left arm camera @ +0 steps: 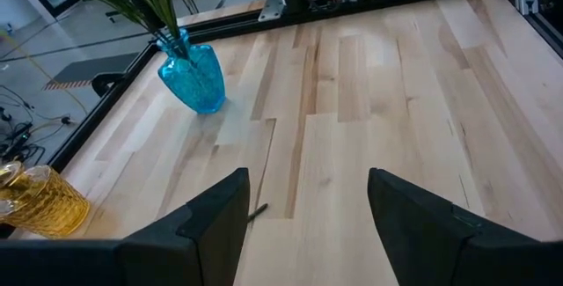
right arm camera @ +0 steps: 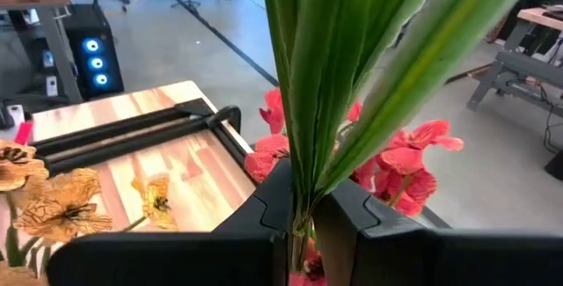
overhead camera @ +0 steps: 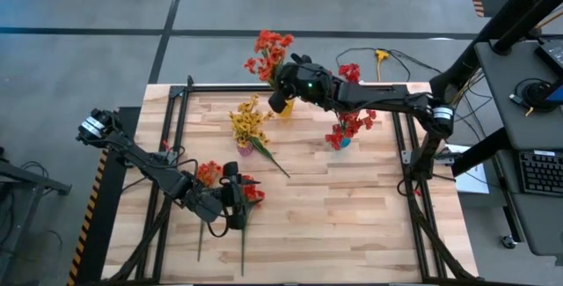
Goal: Sort flowers into vase by color
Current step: Put the right orange flower into the yellow vase
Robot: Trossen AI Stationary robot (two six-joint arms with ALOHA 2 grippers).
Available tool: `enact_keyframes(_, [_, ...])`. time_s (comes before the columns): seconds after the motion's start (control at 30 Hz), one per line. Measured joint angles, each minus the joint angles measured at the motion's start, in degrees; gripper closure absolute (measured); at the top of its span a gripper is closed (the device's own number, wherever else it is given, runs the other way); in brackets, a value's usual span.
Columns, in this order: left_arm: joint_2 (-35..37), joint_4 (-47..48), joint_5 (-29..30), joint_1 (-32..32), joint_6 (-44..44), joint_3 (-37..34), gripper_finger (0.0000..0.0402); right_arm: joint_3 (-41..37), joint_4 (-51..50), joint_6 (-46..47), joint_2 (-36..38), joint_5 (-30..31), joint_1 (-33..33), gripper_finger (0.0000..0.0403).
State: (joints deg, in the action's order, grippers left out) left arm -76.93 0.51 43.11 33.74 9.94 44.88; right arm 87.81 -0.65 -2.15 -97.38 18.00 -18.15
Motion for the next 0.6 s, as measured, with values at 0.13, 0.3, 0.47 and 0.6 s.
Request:
enact_keyframes(0.13, [0.0,0.02,0.0,0.0,0.0,0.0,0.0187,0.0,-0.02,0.08,-0.59,0.04,-0.64,0.0378])
enact_keyframes(0.3, [0.0,0.13,-0.02,0.0,0.0,0.0,0.0187,-0.16,-1.16,0.04,-1.14,0.09,-1.03,0.0378])
enact_keyframes(0.47, [0.0,0.13,-0.02,0.0,0.0,0.0,0.0187,-0.64,-1.17,-0.72,-1.14,0.07,-1.01,0.0378])
enact_keyframes(0.6, [0.0,0.13,-0.02,-0.04,0.01,0.0,0.0187,-0.72,-1.15,-1.14,-1.14,0.07,-1.01,0.0378])
